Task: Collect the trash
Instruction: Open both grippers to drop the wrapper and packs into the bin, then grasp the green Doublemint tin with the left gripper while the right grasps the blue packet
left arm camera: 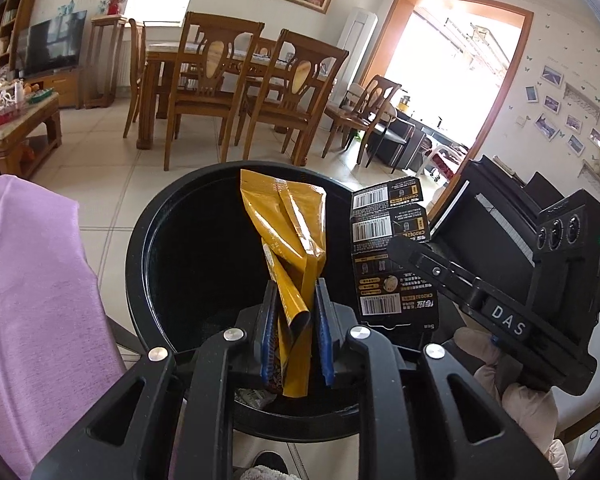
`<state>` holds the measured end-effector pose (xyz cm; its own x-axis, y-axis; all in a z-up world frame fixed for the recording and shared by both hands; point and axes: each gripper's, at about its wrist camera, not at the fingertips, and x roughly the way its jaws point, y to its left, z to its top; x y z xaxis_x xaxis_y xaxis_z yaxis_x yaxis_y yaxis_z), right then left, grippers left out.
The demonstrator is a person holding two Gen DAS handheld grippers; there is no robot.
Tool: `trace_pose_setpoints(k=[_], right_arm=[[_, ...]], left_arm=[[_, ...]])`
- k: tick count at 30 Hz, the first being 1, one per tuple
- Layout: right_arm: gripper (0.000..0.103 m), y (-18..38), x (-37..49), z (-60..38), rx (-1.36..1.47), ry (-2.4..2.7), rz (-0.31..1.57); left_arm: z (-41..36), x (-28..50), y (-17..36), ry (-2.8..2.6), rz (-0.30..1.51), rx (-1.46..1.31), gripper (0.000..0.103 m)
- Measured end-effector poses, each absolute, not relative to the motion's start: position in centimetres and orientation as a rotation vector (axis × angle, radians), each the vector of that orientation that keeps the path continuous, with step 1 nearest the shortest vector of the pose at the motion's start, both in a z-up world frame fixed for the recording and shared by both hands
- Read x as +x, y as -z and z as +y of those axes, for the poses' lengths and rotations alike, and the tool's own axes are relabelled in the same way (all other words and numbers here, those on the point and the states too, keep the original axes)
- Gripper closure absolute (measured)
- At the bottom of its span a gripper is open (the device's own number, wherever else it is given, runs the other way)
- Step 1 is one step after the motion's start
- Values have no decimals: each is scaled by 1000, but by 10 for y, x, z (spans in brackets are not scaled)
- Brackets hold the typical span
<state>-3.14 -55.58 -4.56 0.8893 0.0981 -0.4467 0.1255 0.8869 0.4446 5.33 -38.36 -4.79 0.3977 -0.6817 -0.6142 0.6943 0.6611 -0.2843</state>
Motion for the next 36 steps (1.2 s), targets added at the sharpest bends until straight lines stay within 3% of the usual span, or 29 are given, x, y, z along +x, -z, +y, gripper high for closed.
trace_pose_setpoints(k=[1,3,5,7,9,11,13,15,27,36], right_arm=[[99,47,-29,-556,483,16,484],[96,49,-28,-556,483,16,488],[81,48,-28,-554,476,24,483],[60,46,-29,-552,474,27,471],[58,43,-30,-550,472,29,462],[58,40,-30,-544,469,20,462],[48,37,-30,-538,465,17,457],[44,32,-32,-528,456,10,450],[39,2,-1,-433,353,-112,479],[39,-9,42,-330,235,-268,535]], left_arm=[[-383,54,49,865,774,18,78],[-381,57,50,849,782,12,58],[-377,57,47,842,776,4,54],[-374,55,43,838,761,9,48],[-368,52,38,825,740,13,36],[-362,48,32,824,723,7,34],[-352,42,26,822,712,3,33],[-340,37,20,809,697,-4,24],[-189,44,-17,571,589,-87,25],[-86,119,5,318,723,-106,26]])
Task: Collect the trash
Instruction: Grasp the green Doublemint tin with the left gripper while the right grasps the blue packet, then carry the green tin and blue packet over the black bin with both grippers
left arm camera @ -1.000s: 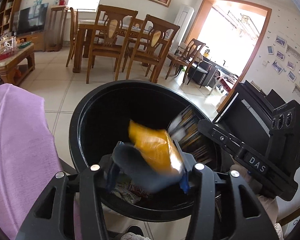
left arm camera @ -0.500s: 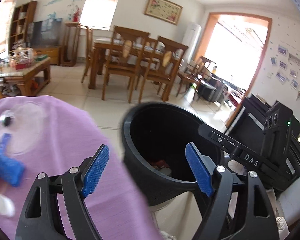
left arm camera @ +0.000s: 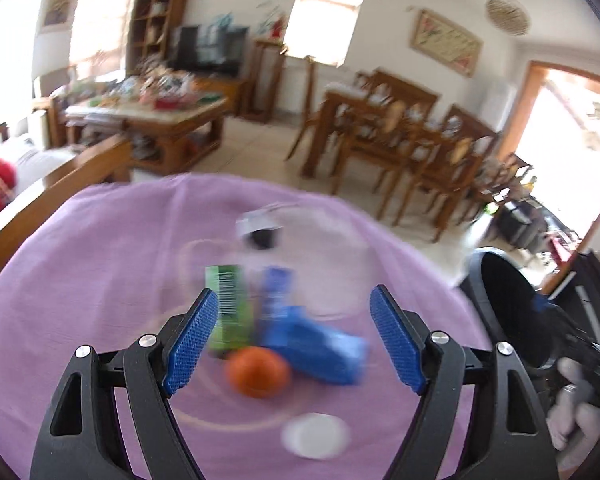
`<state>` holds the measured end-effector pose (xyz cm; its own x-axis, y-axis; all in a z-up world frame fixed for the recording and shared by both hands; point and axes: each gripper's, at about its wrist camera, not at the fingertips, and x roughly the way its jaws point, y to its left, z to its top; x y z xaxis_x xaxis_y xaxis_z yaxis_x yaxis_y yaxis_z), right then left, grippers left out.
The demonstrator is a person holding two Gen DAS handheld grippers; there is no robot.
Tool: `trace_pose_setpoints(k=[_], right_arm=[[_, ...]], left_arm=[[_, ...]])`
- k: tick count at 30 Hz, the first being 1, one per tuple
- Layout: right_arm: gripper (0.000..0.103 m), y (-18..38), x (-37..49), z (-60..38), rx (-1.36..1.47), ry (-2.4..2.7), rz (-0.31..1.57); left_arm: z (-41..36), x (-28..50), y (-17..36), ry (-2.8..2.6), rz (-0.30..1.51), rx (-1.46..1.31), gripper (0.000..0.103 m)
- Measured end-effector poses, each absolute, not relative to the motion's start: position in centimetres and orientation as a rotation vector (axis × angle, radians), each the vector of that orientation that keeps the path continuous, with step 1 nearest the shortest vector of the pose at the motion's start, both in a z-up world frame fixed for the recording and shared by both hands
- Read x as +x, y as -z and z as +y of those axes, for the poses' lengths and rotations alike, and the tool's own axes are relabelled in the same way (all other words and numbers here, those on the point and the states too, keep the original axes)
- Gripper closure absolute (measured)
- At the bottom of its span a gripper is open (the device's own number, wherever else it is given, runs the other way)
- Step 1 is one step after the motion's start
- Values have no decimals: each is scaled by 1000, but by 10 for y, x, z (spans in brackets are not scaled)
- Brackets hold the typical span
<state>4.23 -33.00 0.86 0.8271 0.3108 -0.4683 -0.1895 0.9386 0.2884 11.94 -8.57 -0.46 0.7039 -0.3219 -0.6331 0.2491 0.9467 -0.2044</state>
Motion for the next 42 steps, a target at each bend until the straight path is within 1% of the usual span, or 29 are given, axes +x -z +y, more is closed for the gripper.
trace_pose_setpoints(k=[2,3,5,9,10,11,13,14,17,19,20,21,31,32,33,34,35,37,39,42], right_arm=[[39,-9,52,-312,210,-297,554],[39,-8,58,-301,199,-315,567],[39,-6,69,-278,165,-341,593],[39,3,85,-244,109,-388,641],[39,6,90,-236,88,-401,657],[39,10,94,-230,70,-414,668],[39,16,103,-214,30,-430,695],[39,19,106,-209,13,-436,707],[39,29,119,-191,-41,-454,747],[39,36,127,-177,-85,-473,777],[39,40,131,-172,-101,-481,789],[39,43,134,-170,-112,-487,800],[40,68,172,-134,-234,-504,933],[43,69,173,-133,-238,-505,936],[49,69,173,-132,-236,-508,935],[58,68,172,-133,-230,-513,934],[59,68,172,-133,-225,-514,933],[65,67,171,-136,-200,-514,930],[69,64,165,-143,-154,-522,923],[71,53,152,-158,-69,-527,883]], left_arm=[[-78,137,15,296,765,-100,28],[-76,147,21,288,796,-90,33],[-72,161,32,285,839,-75,39],[-63,173,51,293,896,-59,45],[-62,175,55,294,902,-53,47],[-61,176,56,293,905,-46,52],[-57,173,58,294,889,-23,55],[-56,174,58,291,887,-16,59],[-50,173,59,290,864,6,60],[-51,173,58,295,864,3,63],[-50,173,57,287,862,12,71],[-50,175,56,277,863,20,72],[-37,166,47,293,806,-6,72],[-35,165,47,291,803,-4,72],[-36,165,45,289,796,-1,72],[-35,165,44,287,788,-2,72],[-35,165,43,289,783,-5,72],[-34,164,40,290,769,-13,72],[-32,163,38,285,753,-21,72],[-27,157,30,308,703,-67,72]])
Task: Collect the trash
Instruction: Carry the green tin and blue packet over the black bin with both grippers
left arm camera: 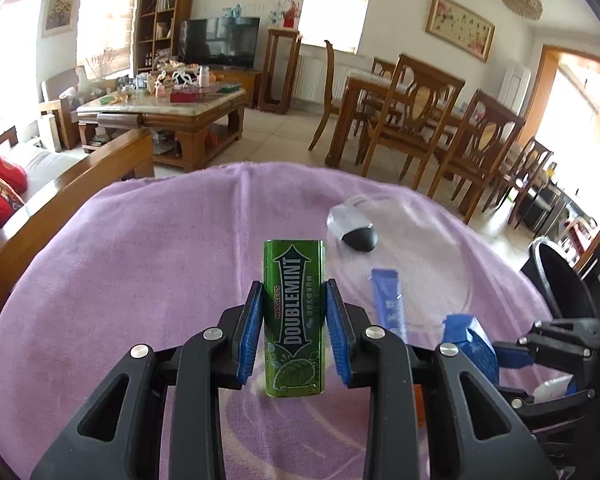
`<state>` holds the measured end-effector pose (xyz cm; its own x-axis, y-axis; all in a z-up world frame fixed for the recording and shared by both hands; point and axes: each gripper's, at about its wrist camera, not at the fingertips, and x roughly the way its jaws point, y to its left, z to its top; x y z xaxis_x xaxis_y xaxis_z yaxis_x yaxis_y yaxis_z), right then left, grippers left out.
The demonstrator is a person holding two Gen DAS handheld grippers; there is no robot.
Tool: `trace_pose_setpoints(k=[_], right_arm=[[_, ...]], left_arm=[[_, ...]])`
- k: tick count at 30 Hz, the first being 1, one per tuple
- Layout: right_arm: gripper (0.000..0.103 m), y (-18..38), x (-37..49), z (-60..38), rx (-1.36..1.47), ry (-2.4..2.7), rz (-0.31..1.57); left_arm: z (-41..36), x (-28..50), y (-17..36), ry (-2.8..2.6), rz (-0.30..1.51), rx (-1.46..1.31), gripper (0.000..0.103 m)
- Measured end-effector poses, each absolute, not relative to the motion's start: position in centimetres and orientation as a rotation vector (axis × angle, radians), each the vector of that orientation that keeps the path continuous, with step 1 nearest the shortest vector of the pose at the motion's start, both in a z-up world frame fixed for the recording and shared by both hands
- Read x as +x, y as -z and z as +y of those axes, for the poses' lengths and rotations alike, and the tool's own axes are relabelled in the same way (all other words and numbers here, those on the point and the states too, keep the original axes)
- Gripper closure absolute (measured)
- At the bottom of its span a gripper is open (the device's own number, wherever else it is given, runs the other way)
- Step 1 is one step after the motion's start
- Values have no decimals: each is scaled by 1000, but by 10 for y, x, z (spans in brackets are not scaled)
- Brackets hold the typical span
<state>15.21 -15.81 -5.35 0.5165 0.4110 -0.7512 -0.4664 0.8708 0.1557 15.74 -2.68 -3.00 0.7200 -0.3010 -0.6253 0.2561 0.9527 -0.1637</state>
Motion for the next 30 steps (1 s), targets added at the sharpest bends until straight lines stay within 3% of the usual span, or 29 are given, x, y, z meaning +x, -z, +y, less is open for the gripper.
trace_pose_setpoints(k=[13,30], right_arm=[[71,-5,54,-241,183,-475,551],[70,-8,-2,-386,366,-325,476]], left_arm=[[-79,62,-23,478,542,-48,72],[-209,19,-23,667,543,17,72]])
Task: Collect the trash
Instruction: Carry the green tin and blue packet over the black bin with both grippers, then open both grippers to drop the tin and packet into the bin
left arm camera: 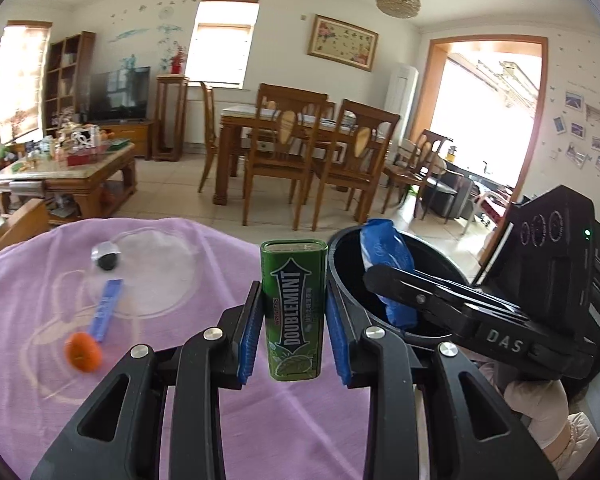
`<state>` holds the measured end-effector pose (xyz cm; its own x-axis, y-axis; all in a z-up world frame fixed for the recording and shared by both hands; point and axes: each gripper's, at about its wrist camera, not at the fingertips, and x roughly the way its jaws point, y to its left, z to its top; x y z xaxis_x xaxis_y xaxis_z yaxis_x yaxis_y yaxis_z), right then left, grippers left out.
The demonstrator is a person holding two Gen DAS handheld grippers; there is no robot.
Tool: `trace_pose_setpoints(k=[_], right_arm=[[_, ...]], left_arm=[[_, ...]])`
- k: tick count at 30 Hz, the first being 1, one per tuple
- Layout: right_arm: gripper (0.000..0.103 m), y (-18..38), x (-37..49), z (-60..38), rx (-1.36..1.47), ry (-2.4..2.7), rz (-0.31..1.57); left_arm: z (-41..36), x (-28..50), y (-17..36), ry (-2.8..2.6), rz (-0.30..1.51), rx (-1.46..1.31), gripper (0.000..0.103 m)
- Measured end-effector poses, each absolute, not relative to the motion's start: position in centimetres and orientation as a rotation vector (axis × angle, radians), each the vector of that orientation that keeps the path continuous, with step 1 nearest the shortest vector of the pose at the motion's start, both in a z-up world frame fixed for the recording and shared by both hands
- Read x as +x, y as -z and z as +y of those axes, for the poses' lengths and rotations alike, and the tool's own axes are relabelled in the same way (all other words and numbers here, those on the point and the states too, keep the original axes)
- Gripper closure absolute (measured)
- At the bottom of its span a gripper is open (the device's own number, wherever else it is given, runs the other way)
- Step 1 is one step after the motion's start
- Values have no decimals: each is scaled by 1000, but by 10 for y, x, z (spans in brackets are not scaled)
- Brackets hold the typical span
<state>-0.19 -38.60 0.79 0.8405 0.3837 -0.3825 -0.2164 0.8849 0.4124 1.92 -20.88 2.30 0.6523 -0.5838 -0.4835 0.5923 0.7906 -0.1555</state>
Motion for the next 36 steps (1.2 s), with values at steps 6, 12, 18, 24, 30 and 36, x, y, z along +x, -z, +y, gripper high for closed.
trace_pose_setpoints(k=[6,12,18,24,30,36], right_arm=[[70,-6,-23,-456,380,-151,436],[70,4,-46,-511,373,-30,407],[70,23,-61,-541,376,32,402],[70,40,-66,-563,396,75,415],[70,56,-61,-578,412,76,442],[70,53,-46,-565,432,65,462]], left_arm=[[-266,16,-10,758,557,46,72],[-309,28,9,816,624,31,72],[-349,41,26,848,678,31,72],[-369,56,39,859,721,32,72],[-379,60,49,839,751,54,72],[-389,55,49,818,742,83,72]])
